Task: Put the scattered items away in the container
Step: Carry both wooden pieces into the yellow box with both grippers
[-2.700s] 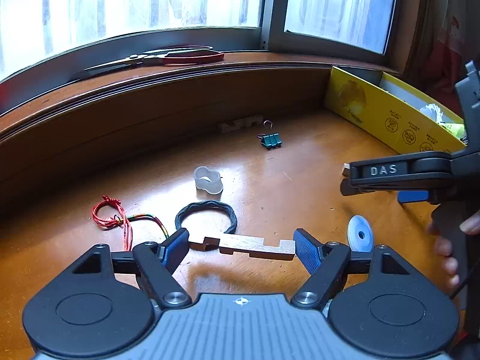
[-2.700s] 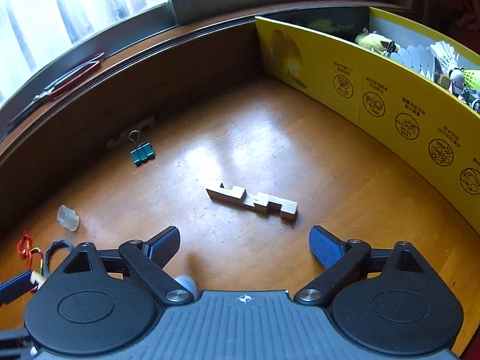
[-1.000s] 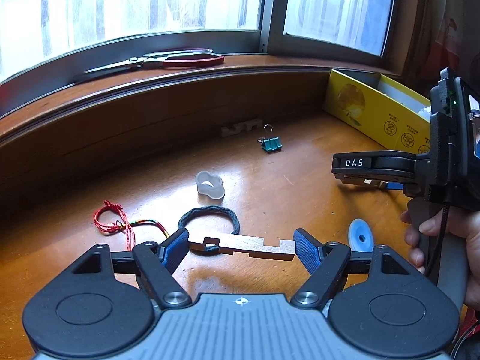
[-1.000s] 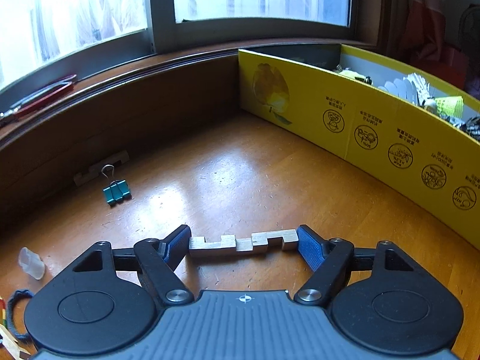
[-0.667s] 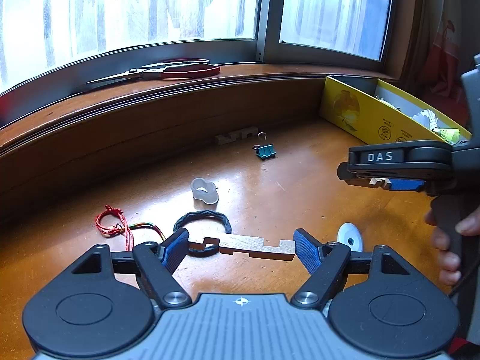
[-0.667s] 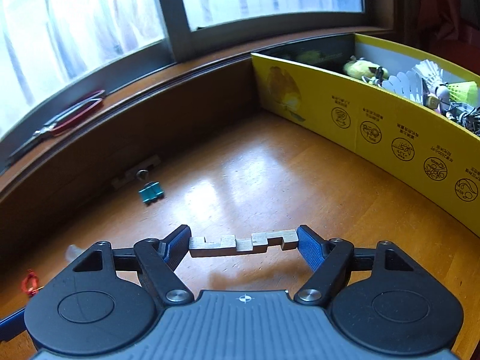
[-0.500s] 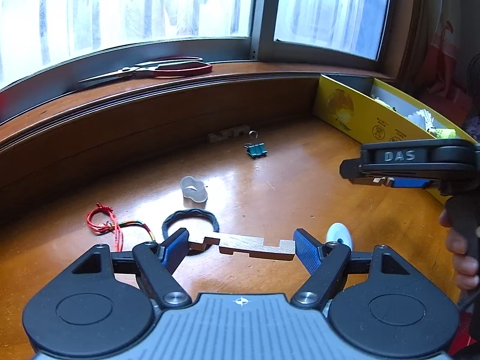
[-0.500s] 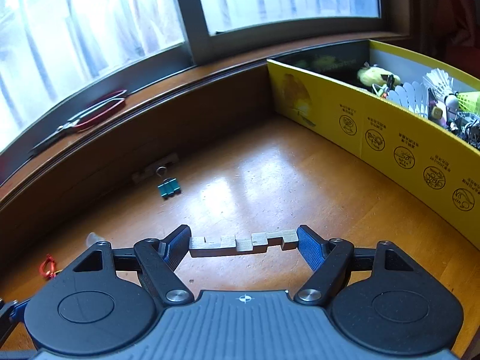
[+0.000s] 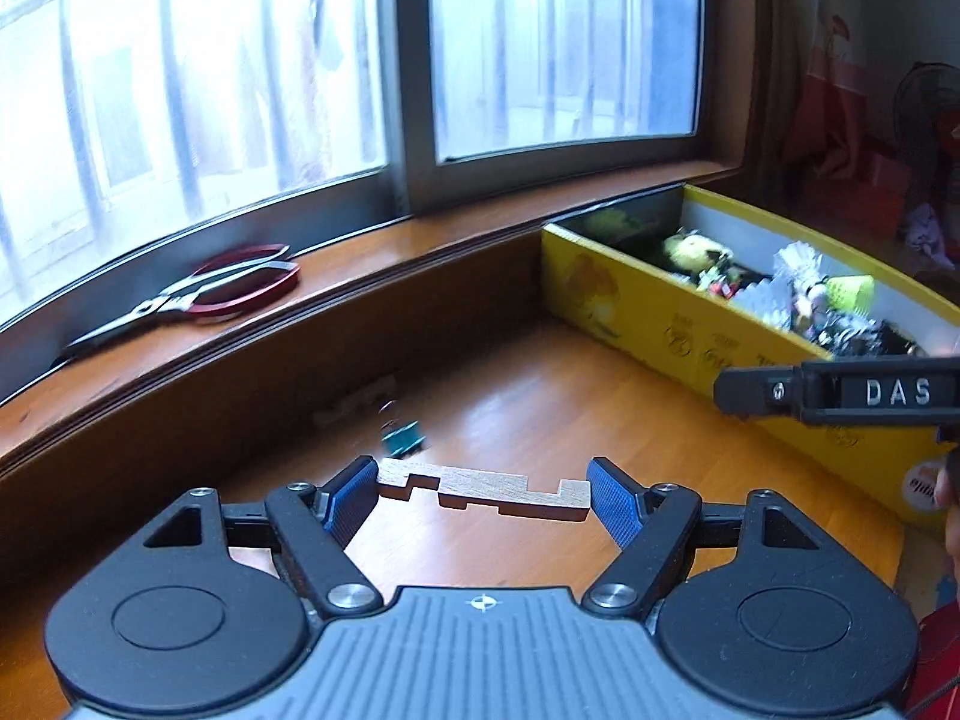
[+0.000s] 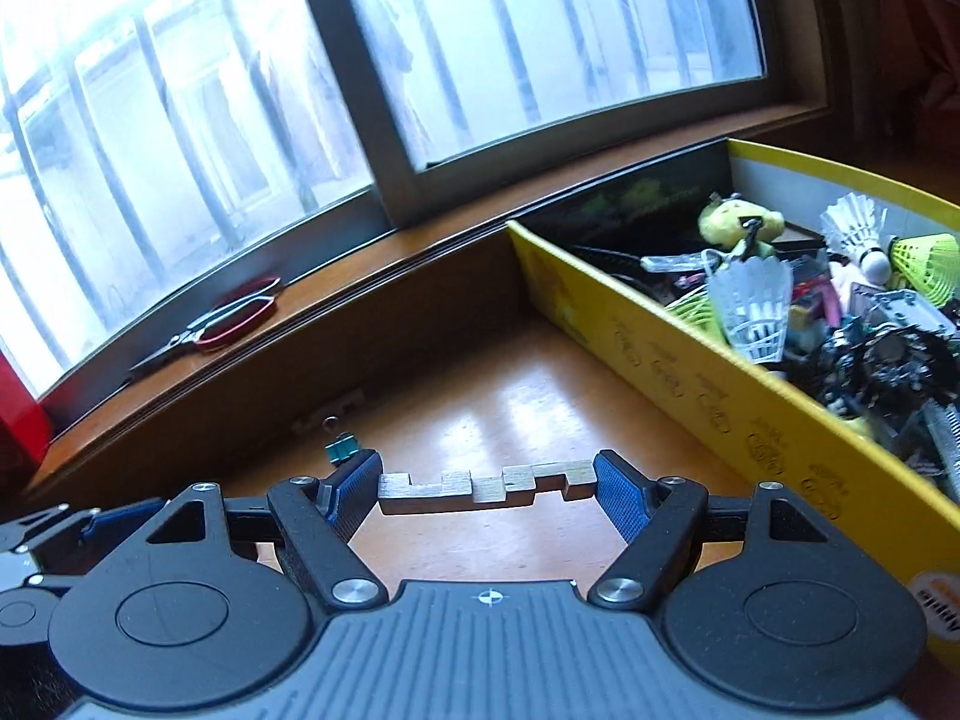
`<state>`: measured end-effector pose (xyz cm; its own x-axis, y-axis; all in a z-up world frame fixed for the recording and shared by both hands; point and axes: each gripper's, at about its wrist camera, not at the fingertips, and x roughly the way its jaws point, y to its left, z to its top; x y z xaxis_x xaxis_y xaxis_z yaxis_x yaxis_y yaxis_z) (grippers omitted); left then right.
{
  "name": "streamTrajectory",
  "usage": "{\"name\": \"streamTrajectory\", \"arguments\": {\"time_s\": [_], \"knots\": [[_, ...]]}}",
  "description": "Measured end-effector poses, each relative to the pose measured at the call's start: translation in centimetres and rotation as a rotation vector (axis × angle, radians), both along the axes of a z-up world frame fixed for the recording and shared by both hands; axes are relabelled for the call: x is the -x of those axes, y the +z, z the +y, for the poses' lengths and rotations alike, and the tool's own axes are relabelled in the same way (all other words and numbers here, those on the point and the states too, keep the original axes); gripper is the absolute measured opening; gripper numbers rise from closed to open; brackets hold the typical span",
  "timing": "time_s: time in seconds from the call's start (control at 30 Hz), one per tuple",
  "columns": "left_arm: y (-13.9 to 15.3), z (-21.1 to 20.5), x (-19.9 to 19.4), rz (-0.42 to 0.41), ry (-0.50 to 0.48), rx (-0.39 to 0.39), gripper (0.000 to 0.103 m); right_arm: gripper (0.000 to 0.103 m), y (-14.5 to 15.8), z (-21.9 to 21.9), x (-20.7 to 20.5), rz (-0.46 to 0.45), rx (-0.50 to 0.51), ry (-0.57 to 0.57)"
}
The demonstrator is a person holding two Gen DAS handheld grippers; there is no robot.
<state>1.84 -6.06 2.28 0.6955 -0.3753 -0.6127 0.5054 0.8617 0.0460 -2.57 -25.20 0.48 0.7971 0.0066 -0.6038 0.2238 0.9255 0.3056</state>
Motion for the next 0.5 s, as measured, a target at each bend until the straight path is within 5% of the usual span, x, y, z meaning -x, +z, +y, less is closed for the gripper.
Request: {"name": "streamTrajectory", "arguments": {"time_s": [0.5], "knots": [[3.0,-15.4,-0.6,-0.079,-0.116,0.033,0.077,0.076,2.9,-13.4,3.1,-0.057,-0.092,-0.055]]}}
